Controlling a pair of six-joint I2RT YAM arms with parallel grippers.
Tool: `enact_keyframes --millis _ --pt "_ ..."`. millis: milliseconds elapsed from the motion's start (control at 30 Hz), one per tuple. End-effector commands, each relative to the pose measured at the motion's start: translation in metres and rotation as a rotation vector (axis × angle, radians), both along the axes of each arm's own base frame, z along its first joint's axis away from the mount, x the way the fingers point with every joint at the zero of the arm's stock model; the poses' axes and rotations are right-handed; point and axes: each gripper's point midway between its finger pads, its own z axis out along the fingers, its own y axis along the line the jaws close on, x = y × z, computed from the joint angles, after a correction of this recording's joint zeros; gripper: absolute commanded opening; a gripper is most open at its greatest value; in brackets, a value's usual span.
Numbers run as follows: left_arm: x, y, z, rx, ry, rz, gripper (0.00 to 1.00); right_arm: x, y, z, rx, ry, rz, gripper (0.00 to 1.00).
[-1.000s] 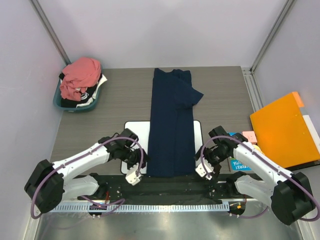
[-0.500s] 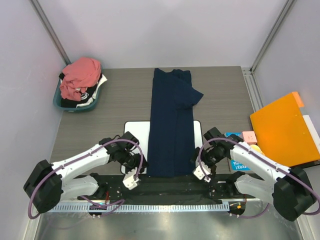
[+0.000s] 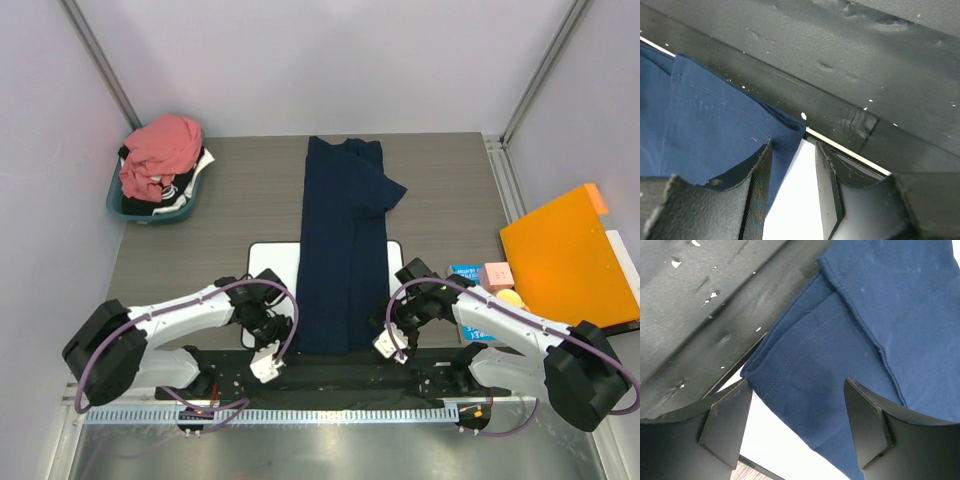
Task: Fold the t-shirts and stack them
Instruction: Fold the tshirt
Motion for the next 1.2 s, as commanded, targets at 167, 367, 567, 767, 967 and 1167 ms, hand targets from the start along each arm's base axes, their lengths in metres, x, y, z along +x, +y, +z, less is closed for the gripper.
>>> enact_keyframes --millis 167,367,567,767,967,1167 --pt "0.001 -0.024 0.000 -0.042 0.047 -0.010 0.41 0.001 0.009 -0.001 0.031 0.006 -0.028 0.77" --pt "0.004 -0.025 0.000 -0.037 0.045 0.011 0.39 0.000 0.006 -0.002 0.023 0.012 -0.043 0.71" --pt "0.004 -0.024 0.001 -0.033 0.046 0.025 0.19 -0.001 0.006 -0.003 0.017 0.023 -0.054 0.56" --pt "0.008 -0.025 0.004 -0.030 0.040 0.056 0.00 -0.001 0.004 0.002 -0.006 0.038 -0.061 0.21" --pt "0.033 -0.039 0.018 -0.067 -0.002 0.182 0.00 0.004 0.006 0.018 -0.003 0.046 -0.095 0.01" --pt "0.073 -0.054 0.040 -0.085 -0.040 0.378 0.00 0.015 0.012 0.038 0.005 0.053 -0.154 0.01"
